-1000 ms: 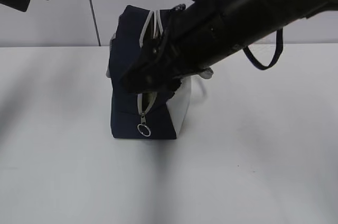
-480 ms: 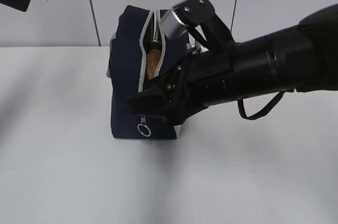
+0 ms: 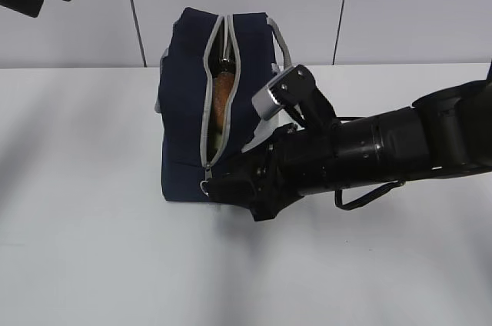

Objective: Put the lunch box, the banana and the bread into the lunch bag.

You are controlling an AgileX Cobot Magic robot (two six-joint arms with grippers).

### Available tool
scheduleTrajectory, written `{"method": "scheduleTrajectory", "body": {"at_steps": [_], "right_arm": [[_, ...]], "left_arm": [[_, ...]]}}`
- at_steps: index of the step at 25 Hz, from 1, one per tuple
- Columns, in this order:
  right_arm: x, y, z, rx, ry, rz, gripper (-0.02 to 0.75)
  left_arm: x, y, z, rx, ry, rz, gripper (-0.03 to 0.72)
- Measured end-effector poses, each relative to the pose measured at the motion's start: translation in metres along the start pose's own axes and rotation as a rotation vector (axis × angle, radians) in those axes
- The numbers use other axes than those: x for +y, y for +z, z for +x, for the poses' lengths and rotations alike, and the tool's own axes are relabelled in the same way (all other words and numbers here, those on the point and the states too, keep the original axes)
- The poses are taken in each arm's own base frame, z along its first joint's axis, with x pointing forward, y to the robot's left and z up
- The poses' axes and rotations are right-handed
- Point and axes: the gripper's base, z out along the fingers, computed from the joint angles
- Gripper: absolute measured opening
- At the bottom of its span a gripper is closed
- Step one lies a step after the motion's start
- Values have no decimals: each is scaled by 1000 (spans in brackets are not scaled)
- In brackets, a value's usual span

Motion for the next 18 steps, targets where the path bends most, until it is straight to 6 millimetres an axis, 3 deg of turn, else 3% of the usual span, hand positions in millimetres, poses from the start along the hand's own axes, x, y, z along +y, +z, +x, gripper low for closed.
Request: {"method": "scheduleTrajectory", "body": {"at_steps": [6, 11, 18], "right_arm": [[-13, 18, 30, 50, -5, -25, 372], [-31, 21, 50, 46, 10, -50, 372], [-49, 35, 53, 18, -63, -63, 372]], "left_arm": [[0, 0, 0, 0, 4, 0, 395], [0, 0, 0, -1, 4, 0, 393], [0, 0, -1, -15, 4, -3, 393]]}}
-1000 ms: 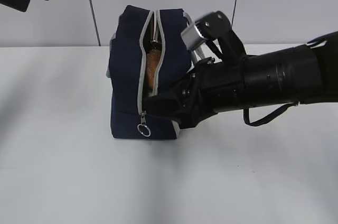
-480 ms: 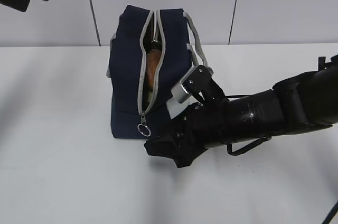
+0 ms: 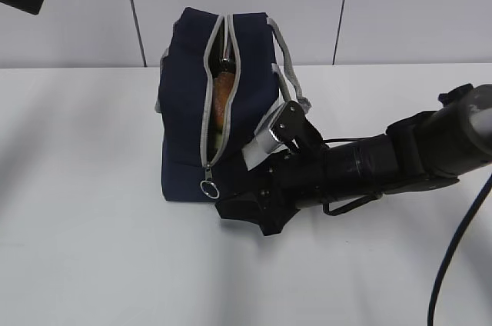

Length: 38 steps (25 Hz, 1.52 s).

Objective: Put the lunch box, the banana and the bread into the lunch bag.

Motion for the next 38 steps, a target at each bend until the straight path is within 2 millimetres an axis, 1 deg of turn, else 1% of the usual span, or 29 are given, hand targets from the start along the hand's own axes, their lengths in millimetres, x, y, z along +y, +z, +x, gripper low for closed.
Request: {"method": "scheduleTrajectory", "body": {"at_steps": [4, 6, 10, 12, 18, 23, 28, 33, 35, 38], "right_arm": [[-9, 10, 2, -13, -17, -12, 370], [-13, 14, 3, -18, -21, -18, 354], [-19, 18, 1, -28, -33, -15, 274], [-21, 20, 0, -32, -35, -15, 248], [-21, 26, 7, -49, -19, -53, 236], [-21, 27, 10, -48, -12, -60, 235], [-22, 27, 8, -51, -15, -58, 206], [-20, 34, 2, -57, -38, -66, 191], [-20, 35, 1, -52, -38, -64, 161], [-21, 35, 2, -36, -30, -49, 83]], "left_arm": [[0, 0, 0, 0, 0, 0, 392], [1, 2, 0, 3, -2, 0, 392], [6, 12, -2, 28, -14, -2, 392], [7, 13, -2, 32, -15, -4, 392], [7, 13, -2, 32, -11, -8, 392], [7, 13, -2, 33, -1, -8, 386], [7, 13, -2, 33, 1, -8, 382], [7, 13, -2, 33, 2, -9, 381], [7, 13, -2, 33, 2, -9, 381], [7, 13, -2, 33, 2, -9, 381]]}}
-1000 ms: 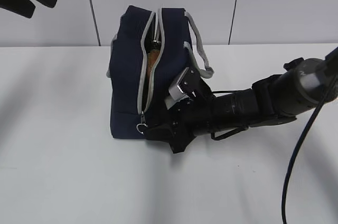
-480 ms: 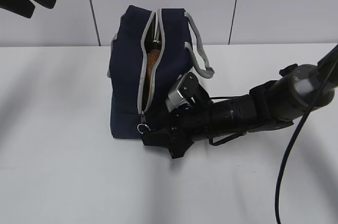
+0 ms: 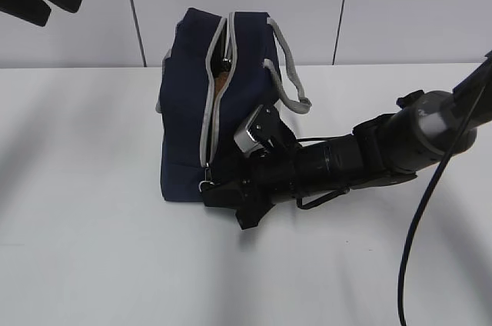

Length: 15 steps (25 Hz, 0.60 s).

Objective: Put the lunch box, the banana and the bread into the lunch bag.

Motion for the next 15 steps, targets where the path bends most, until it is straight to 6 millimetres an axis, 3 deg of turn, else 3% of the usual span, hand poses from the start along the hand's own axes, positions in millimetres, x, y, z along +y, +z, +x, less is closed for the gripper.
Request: {"method": "scheduleTrajectory", "body": {"at_steps": [4, 15], "right_arm": [[0, 0, 0, 3, 2, 3, 31], [0, 0, 0, 5, 16, 5, 27]], "left_arm": [[0, 0, 0, 0, 0, 0, 380], [0, 0, 0, 1, 0, 0, 379]]}}
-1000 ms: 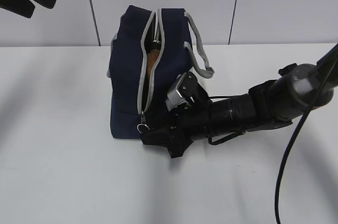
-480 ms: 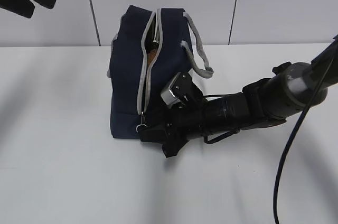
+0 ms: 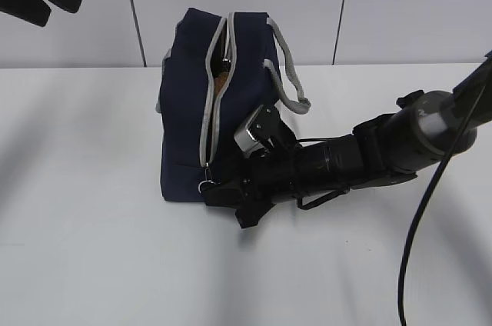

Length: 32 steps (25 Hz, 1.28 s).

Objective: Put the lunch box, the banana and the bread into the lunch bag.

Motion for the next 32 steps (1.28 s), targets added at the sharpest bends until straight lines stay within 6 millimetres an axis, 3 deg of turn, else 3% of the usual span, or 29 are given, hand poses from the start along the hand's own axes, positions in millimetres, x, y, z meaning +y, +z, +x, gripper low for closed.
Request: {"method": "scheduleTrajectory", "body": {"at_steps": [19, 24, 32], "right_arm": [[-1, -5, 2, 1, 33, -31, 44], [-2, -5, 1, -9, 47, -21, -15], [2, -14, -13, -10, 31, 1, -16]], "left_arm": [[0, 0, 0, 0, 1, 0, 379], [0, 0, 0, 0, 1, 0, 379], [0, 0, 0, 1, 1, 0, 379]]}}
